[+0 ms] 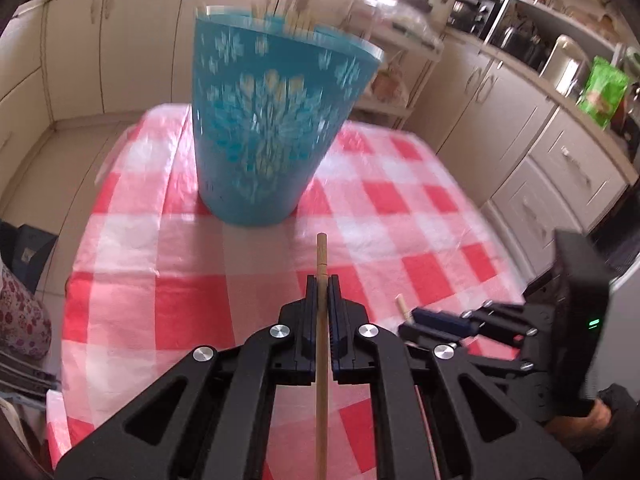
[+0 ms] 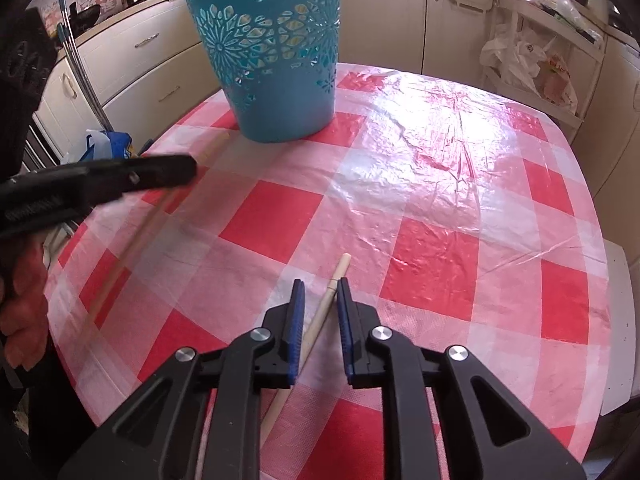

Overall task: Organize utensils
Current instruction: 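Lift the left gripper's chopstick into the teal bin and open it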

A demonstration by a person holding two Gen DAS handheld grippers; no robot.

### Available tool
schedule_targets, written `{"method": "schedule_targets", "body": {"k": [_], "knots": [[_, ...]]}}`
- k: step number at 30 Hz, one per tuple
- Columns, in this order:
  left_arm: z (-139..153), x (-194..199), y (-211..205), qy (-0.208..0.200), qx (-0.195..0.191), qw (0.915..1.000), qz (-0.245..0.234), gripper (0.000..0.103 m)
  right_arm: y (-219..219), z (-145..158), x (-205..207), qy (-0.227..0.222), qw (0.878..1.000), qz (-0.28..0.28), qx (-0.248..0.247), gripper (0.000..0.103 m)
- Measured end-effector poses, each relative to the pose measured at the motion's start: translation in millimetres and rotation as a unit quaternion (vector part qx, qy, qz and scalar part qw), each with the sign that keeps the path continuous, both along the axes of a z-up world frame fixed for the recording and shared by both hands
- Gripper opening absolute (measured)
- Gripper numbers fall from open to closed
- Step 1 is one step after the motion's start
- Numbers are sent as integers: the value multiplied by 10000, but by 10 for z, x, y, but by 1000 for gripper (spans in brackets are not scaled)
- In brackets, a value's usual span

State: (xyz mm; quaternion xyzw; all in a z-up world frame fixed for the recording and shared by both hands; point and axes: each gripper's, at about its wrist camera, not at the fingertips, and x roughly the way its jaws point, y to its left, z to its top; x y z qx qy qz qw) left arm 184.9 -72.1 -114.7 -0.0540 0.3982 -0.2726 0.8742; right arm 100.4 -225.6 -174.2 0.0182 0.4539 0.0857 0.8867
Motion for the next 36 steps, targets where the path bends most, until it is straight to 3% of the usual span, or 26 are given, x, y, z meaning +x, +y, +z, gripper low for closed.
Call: {"method": "schedule_targets", "body": {"k": [2, 5, 7, 10, 15, 20, 30, 36], "knots": [[305, -96, 138, -602, -458, 9971, 42, 5, -20, -11, -19, -65, 9999, -60, 102, 17], [777, -151, 363, -1439, -1118, 9829, 277, 5, -44, -5, -15, -46, 9996, -1, 288, 21], [1028, -128, 472, -1838, -1374, 9720, 509, 5, -27, -1, -17, -41, 9990, 177, 404, 36], [1336, 0, 570, -2299, -1639, 9554, 862, 5, 67, 1, -20, -71, 9993, 309, 205, 44], [1622, 334, 558, -2742, -1894, 9333, 1339, 5, 89, -9, -28, -84, 9994, 302, 154, 44], [1695, 615, 499, -2979, -1824, 9212, 1717, 5, 38, -17, -31, -84, 9990, 291, 315, 44], [1510, 1104, 353, -3200, -1535, 9053, 2334, 5, -68, -20, -19, -71, 9974, 254, 675, 44], [1356, 1121, 187, -3347, -1091, 9054, 2372, 5, -79, -22, -20, -69, 9969, 244, 751, 44]]}}
